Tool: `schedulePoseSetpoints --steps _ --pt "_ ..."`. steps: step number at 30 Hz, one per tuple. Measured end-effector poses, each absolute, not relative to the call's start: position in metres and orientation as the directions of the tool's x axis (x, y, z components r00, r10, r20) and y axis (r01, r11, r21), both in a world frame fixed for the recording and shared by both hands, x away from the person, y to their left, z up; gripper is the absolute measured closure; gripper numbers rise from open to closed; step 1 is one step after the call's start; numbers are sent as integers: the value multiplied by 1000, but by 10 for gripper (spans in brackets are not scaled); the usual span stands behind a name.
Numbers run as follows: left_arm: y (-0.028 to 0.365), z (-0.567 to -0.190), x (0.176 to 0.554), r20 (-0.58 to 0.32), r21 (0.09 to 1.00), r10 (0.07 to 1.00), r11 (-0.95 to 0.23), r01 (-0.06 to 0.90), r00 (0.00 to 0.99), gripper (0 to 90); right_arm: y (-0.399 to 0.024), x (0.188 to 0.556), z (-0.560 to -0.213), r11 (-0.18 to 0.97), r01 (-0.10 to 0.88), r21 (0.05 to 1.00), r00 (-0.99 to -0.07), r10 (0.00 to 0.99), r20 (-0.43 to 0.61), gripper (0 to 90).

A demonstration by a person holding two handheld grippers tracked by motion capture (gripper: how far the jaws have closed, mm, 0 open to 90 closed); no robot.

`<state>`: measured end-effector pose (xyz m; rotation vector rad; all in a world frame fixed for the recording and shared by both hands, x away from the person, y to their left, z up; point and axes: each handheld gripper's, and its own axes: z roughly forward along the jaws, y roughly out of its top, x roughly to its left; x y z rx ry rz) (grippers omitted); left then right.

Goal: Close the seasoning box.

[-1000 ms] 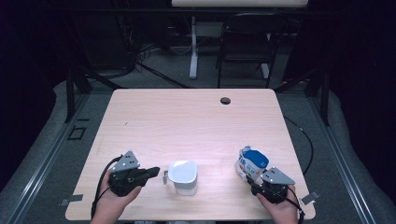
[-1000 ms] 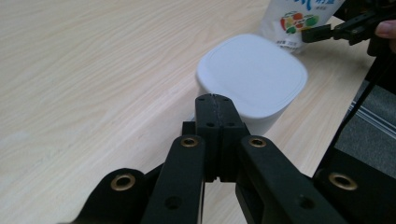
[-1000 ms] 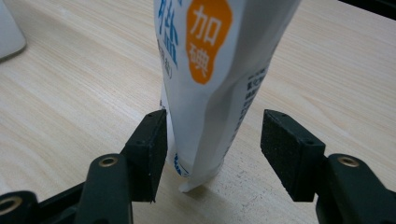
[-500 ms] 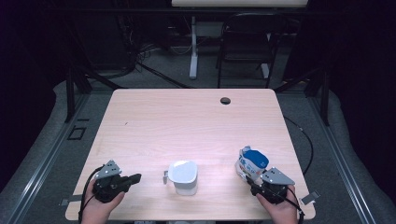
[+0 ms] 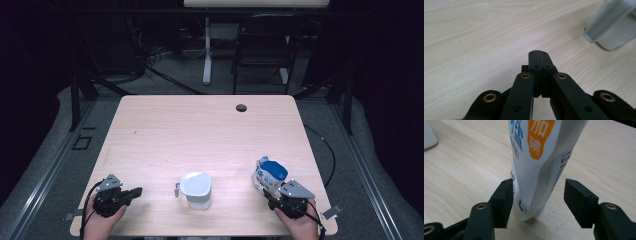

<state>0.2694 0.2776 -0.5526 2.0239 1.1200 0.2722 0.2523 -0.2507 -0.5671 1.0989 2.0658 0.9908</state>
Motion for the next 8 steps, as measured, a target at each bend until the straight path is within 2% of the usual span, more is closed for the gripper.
schedulePoseSetpoints --steps 3,8 --pt "282 -556 271 -188 720 798 -285 633 573 897 -251 252 -568 382 423 822 -484 862 -152 406" --pt "283 -556 272 -214 738 805 -238 631 553 665 -251 252 -567 393 416 820 -494 855 -160 402"
